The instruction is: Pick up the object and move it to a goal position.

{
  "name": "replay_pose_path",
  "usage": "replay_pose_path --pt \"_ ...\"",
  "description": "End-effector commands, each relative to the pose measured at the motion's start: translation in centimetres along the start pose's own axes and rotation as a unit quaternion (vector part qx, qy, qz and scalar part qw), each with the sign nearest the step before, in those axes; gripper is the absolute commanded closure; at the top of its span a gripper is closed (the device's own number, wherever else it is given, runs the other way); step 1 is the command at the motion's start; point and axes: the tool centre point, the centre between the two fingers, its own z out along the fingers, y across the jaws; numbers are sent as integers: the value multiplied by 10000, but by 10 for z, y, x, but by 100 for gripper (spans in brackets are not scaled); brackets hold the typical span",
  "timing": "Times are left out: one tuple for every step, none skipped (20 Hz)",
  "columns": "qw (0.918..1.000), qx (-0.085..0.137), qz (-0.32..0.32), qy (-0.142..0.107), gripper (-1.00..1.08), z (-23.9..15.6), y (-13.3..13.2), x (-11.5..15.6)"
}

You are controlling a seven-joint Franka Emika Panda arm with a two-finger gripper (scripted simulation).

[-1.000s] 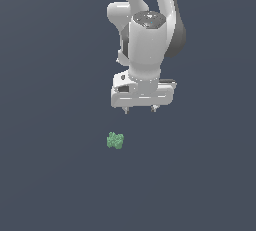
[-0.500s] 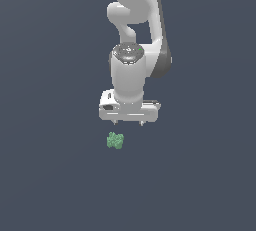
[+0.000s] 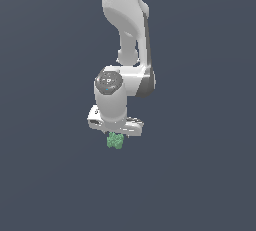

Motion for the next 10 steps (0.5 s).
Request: replay_pose_path --pt "10000 -6 91 -29 -92 9 6 2" --pt "9999 -9 114 -38 -92 11 8 3" --pt "9999 -10 133 -45 -92 13 9 3" --pt "9999 -12 146 -50 -92 14 10 4" --pt "9999 -13 154 -53 -92 15 11 4" --pt "9999 -13 156 -53 -92 16 11 4" --pt "9999 -13 145 -54 -92 15 11 3" --pt "9999 -13 145 -54 -92 15 11 3" --pt "9999 -13 145 -54 -92 16 10 3" --pt "9999 -13 145 -54 -92 18 10 3"
